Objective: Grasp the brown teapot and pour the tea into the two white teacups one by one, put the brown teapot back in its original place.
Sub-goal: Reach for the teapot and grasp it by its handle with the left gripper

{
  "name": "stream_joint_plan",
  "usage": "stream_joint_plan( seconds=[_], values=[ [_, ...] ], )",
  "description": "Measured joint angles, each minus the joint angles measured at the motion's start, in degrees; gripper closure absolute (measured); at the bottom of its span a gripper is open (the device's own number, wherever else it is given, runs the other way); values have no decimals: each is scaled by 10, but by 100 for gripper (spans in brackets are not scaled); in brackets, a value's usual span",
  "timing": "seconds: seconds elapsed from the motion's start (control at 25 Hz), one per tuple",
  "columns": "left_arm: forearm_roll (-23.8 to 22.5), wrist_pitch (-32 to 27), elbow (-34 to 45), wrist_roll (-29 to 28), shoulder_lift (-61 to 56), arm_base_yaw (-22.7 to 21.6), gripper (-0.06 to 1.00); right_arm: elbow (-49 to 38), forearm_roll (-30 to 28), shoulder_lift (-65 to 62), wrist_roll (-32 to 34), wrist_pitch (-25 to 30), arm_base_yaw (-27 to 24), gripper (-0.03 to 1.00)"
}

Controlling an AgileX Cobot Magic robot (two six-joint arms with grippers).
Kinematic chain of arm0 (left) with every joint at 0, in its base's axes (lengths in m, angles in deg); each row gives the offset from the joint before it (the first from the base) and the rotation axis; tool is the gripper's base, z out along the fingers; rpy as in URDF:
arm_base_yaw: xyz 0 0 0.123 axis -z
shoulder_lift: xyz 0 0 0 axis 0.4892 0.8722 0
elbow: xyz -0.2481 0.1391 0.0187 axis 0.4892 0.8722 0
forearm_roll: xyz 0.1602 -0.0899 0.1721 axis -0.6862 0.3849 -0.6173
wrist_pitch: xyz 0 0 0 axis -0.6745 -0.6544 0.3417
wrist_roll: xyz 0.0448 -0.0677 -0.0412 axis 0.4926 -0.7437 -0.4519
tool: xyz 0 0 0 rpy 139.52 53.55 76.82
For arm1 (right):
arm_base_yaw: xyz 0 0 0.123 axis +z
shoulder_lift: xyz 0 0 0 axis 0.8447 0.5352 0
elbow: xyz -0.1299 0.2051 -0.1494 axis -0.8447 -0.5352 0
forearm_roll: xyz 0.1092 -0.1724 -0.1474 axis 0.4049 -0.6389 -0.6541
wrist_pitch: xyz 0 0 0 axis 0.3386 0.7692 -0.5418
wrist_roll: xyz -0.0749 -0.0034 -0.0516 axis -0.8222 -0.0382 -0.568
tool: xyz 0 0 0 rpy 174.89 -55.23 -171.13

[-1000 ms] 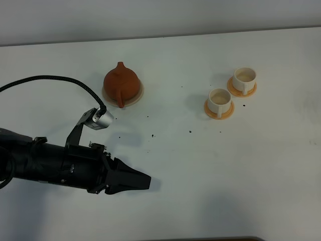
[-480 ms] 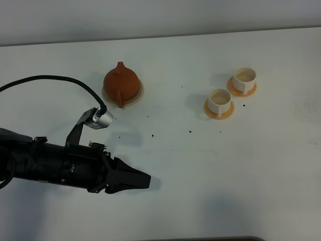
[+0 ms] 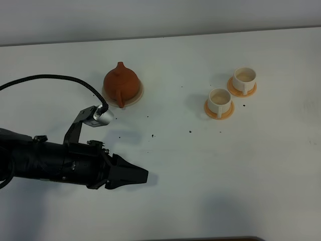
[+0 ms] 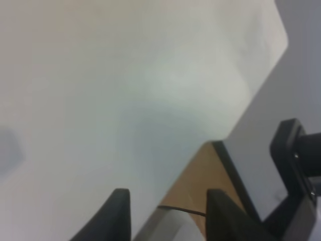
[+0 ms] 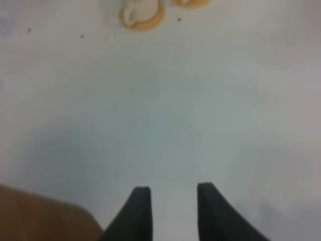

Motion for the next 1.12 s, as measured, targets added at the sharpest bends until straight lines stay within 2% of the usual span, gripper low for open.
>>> stream_joint_plan(
  seconds=[0.32,0.44,0.68,1.12],
  values=[
    [3,20,0,0,1,0,59,0,16,-17,0,-1,-160,74],
    [5,29,0,0,1,0,59,0,16,-33,0,-2,-192,74],
    [5,57,0,0,1,0,59,0,19,-52,0,-1,-226,73],
    [5,60,0,0,1,0,59,0,20,-52,0,-1,-231,73]
  ],
)
